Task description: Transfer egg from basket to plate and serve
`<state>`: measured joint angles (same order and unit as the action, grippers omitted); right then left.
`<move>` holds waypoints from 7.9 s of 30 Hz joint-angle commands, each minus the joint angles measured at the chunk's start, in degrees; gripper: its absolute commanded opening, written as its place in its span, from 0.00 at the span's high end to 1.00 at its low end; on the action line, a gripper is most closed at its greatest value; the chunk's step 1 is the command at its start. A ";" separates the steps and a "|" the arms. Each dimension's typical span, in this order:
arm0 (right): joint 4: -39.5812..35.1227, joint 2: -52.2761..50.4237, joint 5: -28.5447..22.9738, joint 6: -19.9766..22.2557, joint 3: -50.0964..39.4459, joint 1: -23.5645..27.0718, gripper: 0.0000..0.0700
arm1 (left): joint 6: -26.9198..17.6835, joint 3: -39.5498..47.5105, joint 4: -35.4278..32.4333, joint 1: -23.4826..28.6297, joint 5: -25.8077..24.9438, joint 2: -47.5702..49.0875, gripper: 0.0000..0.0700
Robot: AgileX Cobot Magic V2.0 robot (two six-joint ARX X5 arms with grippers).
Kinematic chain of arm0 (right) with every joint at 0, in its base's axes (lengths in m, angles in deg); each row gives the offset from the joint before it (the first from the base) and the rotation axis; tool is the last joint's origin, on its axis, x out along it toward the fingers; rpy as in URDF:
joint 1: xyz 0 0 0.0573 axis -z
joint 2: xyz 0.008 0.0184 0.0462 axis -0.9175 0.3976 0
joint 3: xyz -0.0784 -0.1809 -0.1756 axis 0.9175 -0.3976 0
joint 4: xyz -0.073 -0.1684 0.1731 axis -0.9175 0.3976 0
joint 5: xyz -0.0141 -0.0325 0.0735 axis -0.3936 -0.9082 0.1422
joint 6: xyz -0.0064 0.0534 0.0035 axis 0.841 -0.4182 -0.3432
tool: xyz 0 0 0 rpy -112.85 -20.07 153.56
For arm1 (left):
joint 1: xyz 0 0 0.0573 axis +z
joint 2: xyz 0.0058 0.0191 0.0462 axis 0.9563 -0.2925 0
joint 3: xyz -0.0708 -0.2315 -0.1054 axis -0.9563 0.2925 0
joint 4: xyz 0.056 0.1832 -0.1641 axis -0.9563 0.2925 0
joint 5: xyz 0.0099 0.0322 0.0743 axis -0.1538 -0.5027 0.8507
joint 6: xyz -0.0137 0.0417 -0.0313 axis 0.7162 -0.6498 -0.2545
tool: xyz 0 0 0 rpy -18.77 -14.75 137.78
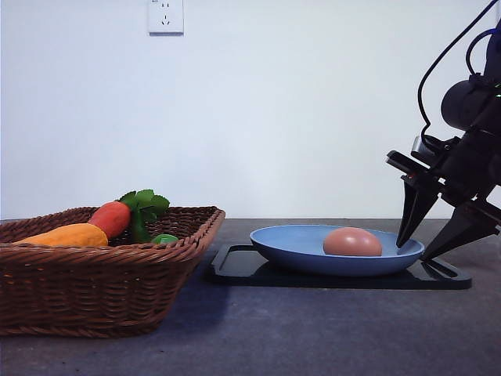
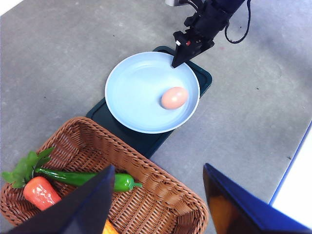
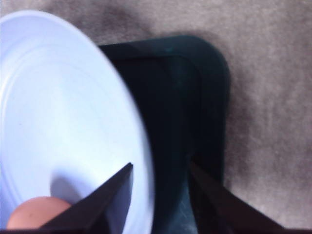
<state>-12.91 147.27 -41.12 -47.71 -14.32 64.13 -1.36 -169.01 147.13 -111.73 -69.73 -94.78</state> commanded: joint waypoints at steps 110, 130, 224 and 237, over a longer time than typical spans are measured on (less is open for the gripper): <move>-40.65 -50.98 -34.72 11.90 -42.78 -20.02 1.00 | 13.66 90.12 -49.07 37.97 3.30 71.08 1.00; -39.82 -51.83 -34.68 11.93 -42.87 -20.11 1.00 | 13.66 90.12 -49.07 37.99 3.30 71.08 1.00; -19.38 -100.12 -24.39 16.63 -66.30 0.63 1.00 | 13.66 90.12 -49.05 37.99 3.30 71.08 1.00; -19.38 -100.12 -24.41 16.63 -66.30 0.63 1.00 | 13.64 90.12 -49.05 37.99 3.30 71.08 1.00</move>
<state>-31.70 47.13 -65.37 -31.31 -80.31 64.74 12.15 -80.16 97.38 -73.86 -66.47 -23.82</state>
